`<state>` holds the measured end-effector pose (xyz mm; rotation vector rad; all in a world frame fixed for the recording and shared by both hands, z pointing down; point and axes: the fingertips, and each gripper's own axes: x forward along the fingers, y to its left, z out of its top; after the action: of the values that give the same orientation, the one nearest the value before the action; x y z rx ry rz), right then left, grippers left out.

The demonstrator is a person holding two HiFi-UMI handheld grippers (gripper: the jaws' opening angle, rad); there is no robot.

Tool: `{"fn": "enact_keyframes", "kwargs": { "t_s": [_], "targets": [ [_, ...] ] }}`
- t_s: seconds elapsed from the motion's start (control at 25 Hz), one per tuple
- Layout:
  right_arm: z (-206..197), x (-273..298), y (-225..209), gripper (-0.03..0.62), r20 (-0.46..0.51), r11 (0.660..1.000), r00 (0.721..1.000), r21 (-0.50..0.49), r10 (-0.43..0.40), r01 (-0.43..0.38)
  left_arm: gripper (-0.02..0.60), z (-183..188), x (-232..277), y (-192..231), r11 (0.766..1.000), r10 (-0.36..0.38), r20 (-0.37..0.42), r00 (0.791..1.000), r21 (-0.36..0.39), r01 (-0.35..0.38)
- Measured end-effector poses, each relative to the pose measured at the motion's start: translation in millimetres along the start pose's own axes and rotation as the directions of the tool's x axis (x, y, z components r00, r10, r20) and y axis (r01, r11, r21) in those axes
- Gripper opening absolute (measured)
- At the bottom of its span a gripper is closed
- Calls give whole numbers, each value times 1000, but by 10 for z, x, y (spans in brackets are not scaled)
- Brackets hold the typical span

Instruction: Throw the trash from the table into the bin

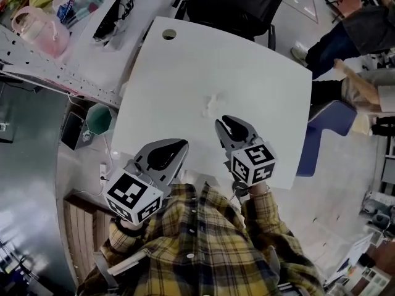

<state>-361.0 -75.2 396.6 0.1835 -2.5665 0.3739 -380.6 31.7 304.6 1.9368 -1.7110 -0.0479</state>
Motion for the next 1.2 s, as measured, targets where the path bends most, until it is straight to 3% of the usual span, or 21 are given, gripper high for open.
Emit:
{"fn": "enact_keyframes", "kwargs": {
  "t_s": [0.28, 0.68, 1.08, 1.16, 1.2],
  "targets": [
    [-335, 480, -260, 153, -101, 999, 994, 22, -28, 31, 9, -232, -62, 249, 997, 44, -38, 998, -58, -46],
    [-724, 966, -526, 215, -208, 999, 977, -14, -52, 50, 10, -478, -32, 460, 990, 81, -86, 993, -111, -91],
    [-969, 1179, -700, 212, -323, 990, 937, -85, -133, 111, 10, -498, 12, 605, 983, 99, -84, 992, -150, -110],
    [-981, 1175, -721, 163, -333, 986, 930, -110, -155, 126, 10, -485, 2, 633, 982, 101, -81, 992, -151, -112],
    [-986, 1172, -724, 90, -338, 985, 927, -118, -161, 128, 10, -474, -4, 645, 982, 102, -80, 992, -151, -113]
  ]
}}
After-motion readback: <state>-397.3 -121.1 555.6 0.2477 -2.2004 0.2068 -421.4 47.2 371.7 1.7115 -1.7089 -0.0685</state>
